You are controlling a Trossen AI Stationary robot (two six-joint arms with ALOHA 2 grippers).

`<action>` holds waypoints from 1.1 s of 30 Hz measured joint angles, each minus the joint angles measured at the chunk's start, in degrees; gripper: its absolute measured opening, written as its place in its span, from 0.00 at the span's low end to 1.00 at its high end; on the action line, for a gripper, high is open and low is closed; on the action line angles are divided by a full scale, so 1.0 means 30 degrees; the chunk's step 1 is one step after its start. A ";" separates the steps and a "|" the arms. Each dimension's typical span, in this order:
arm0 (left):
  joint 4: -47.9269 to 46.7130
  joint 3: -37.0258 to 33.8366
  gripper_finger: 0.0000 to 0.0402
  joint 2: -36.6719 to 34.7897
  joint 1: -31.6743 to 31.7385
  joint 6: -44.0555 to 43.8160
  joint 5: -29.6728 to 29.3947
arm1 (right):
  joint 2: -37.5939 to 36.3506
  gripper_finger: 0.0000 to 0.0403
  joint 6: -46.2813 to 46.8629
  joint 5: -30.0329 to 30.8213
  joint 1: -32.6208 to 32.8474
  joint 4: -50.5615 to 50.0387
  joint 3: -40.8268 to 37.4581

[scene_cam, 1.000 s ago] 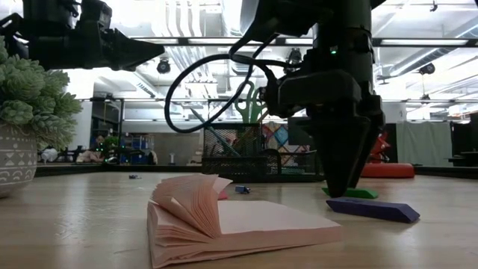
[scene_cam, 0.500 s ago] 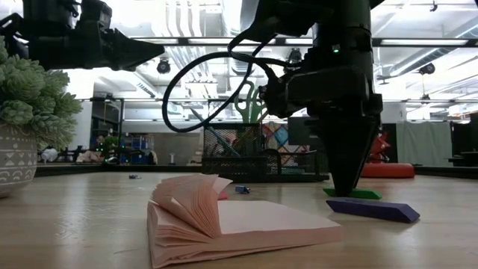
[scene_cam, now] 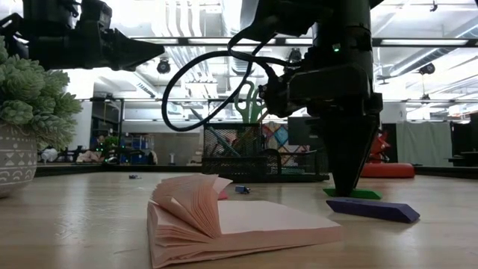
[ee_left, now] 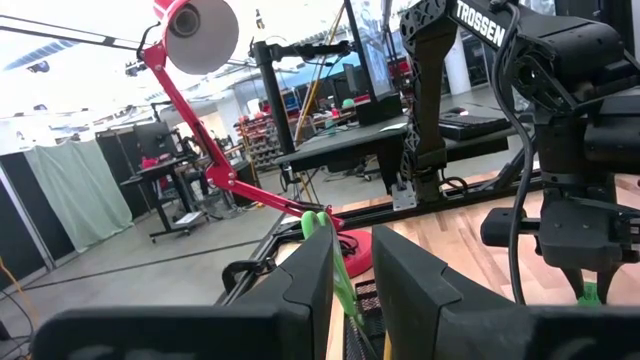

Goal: Pick and place office supplies into organizer
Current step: Put the green eraser into the black desk organizer

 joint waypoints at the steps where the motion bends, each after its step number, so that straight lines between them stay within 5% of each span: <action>1: 0.0000 0.0000 0.15 0.0006 0.0000 0.0000 0.0000 | -0.0045 0.11 0.0000 0.0000 0.0000 0.0008 -0.0010; 33: 0.0007 0.0000 0.15 0.0000 0.0000 0.0015 0.0000 | -0.0802 0.11 0.0000 0.0080 0.0015 0.0163 -0.0051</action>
